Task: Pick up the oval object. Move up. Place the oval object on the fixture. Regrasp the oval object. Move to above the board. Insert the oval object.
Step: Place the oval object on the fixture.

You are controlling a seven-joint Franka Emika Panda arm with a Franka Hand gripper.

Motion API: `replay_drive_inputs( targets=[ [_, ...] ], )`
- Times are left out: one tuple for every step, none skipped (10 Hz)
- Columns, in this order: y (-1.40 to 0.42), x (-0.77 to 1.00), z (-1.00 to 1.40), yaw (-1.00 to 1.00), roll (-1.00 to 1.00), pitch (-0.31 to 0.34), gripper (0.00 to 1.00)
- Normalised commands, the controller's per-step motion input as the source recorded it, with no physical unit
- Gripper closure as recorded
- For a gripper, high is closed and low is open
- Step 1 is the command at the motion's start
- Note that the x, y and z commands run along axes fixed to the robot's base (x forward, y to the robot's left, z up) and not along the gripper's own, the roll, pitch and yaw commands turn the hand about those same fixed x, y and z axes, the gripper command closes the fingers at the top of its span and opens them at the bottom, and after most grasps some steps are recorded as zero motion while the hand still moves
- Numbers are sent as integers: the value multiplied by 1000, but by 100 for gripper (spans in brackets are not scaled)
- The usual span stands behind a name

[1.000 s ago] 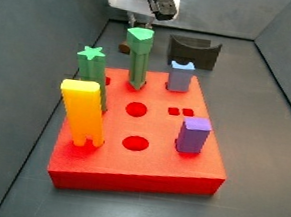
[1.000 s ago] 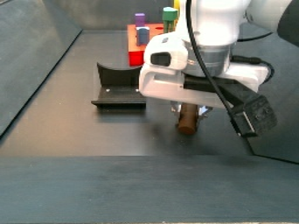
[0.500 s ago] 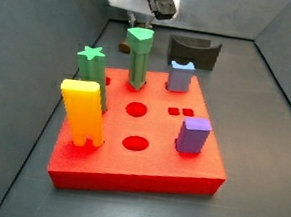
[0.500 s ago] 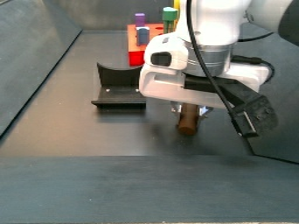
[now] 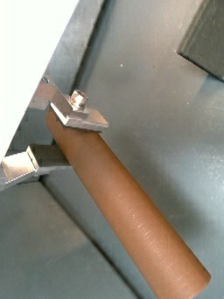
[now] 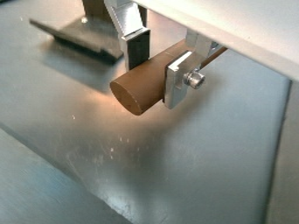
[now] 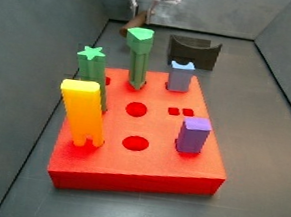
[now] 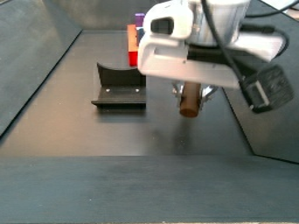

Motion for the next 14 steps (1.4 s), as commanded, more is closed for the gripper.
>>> replay_drive_inputs(
  targets=[
    [0, 0, 1000, 0, 0, 0, 100],
    [1, -1, 1000, -1, 4, 9, 100],
    [1, -14, 1000, -2, 12, 26, 100],
    [0, -17, 1000, -6, 26, 30, 100],
    [-1, -23, 1000, -9, 39, 38, 100],
    [0, -27, 1000, -11, 58, 46, 100],
    [0, -31, 1000, -8, 69, 54, 100],
    [-1, -31, 908, -2, 77, 64, 100],
    [0, -22, 696, 5, 88, 75, 100],
    [2, -14, 535, 11, 93, 85, 100],
    [2, -6, 321, 17, 88, 101, 100],
    [-596, 1000, 380, 382, 426, -91, 100],
    [-594, 1000, 315, 368, 412, -76, 100],
    [-553, 1000, 288, 292, 378, -36, 100]
  ],
)
